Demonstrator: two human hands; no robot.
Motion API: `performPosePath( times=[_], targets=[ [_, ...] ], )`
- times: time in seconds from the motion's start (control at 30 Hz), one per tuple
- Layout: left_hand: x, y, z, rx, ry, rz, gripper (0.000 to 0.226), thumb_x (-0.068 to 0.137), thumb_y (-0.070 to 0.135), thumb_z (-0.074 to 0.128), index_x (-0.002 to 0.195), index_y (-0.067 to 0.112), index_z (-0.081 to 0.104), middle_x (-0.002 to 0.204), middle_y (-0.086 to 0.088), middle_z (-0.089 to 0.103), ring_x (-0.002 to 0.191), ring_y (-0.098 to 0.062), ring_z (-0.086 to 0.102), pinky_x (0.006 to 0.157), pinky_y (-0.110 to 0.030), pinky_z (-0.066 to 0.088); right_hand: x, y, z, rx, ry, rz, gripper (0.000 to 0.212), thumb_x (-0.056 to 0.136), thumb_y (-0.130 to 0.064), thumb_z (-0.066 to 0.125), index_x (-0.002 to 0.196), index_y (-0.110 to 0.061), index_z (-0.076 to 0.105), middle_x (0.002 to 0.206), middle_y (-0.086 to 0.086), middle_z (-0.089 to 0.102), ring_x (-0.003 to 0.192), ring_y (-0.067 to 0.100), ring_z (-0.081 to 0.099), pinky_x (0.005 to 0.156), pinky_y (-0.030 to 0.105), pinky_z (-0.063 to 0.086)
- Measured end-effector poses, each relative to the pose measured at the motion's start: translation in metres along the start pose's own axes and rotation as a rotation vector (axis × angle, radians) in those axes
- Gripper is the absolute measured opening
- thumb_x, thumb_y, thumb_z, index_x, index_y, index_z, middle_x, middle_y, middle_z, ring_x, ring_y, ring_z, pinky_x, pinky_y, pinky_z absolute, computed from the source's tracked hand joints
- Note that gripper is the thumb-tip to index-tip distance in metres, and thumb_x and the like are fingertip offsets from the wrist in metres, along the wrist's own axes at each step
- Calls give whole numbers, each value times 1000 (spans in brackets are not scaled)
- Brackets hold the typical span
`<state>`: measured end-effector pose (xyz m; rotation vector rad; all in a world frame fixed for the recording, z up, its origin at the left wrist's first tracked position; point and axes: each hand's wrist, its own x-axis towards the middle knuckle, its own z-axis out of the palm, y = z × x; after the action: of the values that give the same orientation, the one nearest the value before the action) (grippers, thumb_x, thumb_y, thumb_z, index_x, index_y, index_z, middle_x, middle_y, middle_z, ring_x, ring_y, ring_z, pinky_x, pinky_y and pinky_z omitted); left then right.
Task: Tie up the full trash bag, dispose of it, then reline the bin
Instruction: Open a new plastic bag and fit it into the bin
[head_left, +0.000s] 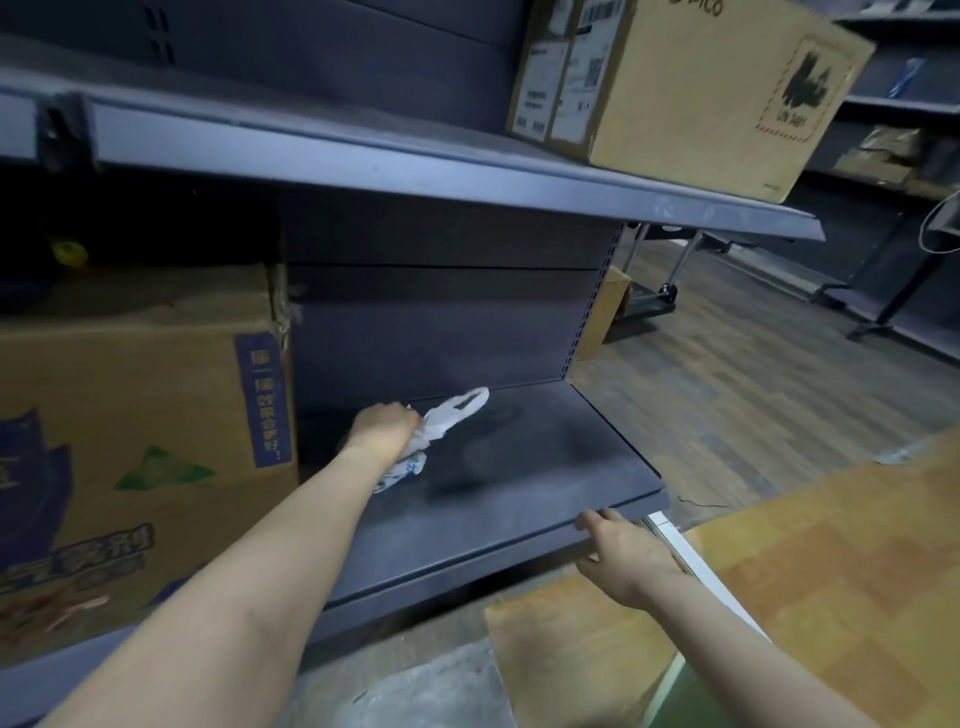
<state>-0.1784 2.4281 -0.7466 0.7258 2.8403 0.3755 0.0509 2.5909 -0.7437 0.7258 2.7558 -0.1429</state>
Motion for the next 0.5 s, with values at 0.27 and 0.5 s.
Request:
performPosePath(
  times=[0.27, 0.5],
  targets=[
    [-72, 84, -53, -208, 240, 229, 34, 91, 14, 49, 59, 14, 38, 78, -7, 54, 78, -34, 55, 62, -33, 36, -73, -3, -34, 233, 220, -60, 91, 84, -58, 56, 150, -18, 9, 153, 5, 22, 126, 27, 49, 97, 41, 46],
    [-158, 133, -44, -432, 154, 366, 46, 90, 24, 55, 51, 16, 32, 53, 2, 40, 52, -19, 38, 49, -30, 24, -122, -16, -12, 652, 530, -172, 131, 58, -54, 82, 151, -27, -6, 154, -5, 10, 142, 12, 21, 106, 31, 36]
  ],
)
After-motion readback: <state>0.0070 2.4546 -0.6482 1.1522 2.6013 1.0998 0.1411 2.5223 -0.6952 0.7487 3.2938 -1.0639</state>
